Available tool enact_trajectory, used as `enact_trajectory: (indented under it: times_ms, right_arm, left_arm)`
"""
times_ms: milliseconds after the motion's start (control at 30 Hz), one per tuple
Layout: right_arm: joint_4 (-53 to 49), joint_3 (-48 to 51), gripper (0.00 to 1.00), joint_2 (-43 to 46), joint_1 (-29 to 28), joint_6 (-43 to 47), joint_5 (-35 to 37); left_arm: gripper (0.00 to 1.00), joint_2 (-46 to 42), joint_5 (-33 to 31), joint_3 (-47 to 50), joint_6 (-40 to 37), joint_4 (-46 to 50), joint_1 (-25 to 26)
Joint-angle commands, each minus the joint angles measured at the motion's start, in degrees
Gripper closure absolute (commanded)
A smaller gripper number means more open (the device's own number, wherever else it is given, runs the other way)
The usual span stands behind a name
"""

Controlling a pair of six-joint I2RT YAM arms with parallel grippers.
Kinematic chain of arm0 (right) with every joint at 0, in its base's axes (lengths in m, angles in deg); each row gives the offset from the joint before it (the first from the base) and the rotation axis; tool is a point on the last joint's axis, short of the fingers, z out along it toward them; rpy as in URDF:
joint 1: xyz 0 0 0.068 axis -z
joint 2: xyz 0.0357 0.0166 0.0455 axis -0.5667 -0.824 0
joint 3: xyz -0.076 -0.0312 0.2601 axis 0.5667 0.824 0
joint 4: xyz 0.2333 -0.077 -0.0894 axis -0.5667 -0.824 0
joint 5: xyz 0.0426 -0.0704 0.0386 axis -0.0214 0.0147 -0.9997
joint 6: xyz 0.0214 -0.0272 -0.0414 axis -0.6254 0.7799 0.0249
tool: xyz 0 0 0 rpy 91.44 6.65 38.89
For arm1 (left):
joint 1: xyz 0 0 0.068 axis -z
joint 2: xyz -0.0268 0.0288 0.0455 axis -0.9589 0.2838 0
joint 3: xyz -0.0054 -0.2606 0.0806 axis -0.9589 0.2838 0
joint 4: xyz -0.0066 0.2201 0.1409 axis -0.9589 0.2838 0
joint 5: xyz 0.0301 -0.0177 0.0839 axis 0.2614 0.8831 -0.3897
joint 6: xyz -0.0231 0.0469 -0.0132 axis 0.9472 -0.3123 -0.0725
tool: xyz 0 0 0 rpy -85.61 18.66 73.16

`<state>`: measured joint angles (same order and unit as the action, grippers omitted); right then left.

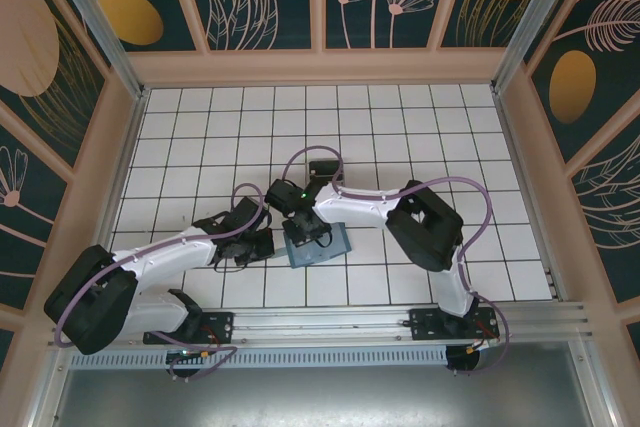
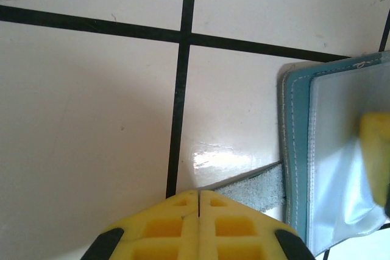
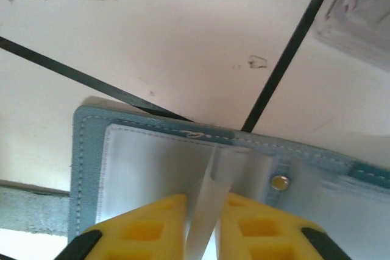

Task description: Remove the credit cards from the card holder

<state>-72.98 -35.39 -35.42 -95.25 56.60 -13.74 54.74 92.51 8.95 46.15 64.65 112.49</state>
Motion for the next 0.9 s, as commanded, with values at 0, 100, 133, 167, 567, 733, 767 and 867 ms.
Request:
enact_trajectory:
  times_ms: [0, 100, 133, 167, 567, 733, 767, 867]
  right_arm:
    - [-0.6, 3.0, 0.90, 2.4, 1.2, -0.7, 2.6]
    - [4.2, 7.5, 0.94, 7.7, 3.4, -0.6, -1.3]
    - [6.9, 9.9, 0.94, 10.2, 4.4, -0.5, -3.4]
    - [9.6, 12.4, 0.93, 12.5, 5.6, -0.6, -6.2]
    - [19.8, 18.6, 0.54, 19.3, 8.9, -0.9, -19.2]
    - [19.0, 19.6, 0.46, 23.1, 11.5, 0.2, -15.5]
    - [18.6, 20.1, 0.45, 24.1, 12.6, 0.6, -14.3]
    - [17.5, 21.7, 0.21, 27.8, 17.7, 2.3, -9.1]
  left_arm:
    - [1.00, -0.7, -0.1, 0.4, 0.3, 0.8, -0.3]
    - [1.00, -0.6, -0.2, 0.1, 0.3, 1.0, -0.3]
    - [1.00, -0.6, -0.2, 0.1, 0.4, 1.1, -0.3]
    - [1.00, -0.6, -0.3, 0.1, 0.4, 1.1, -0.3]
    - [1.00, -0.4, -1.3, -1.1, -0.2, 2.1, -0.3]
    - [0.78, -0.7, -6.8, -4.6, -1.7, 6.4, -0.5]
    - [0.71, -1.4, -8.4, -5.4, -2.0, 7.2, -0.7]
    - [0.38, -3.6, -13.6, -9.5, -4.0, 9.1, -2.3]
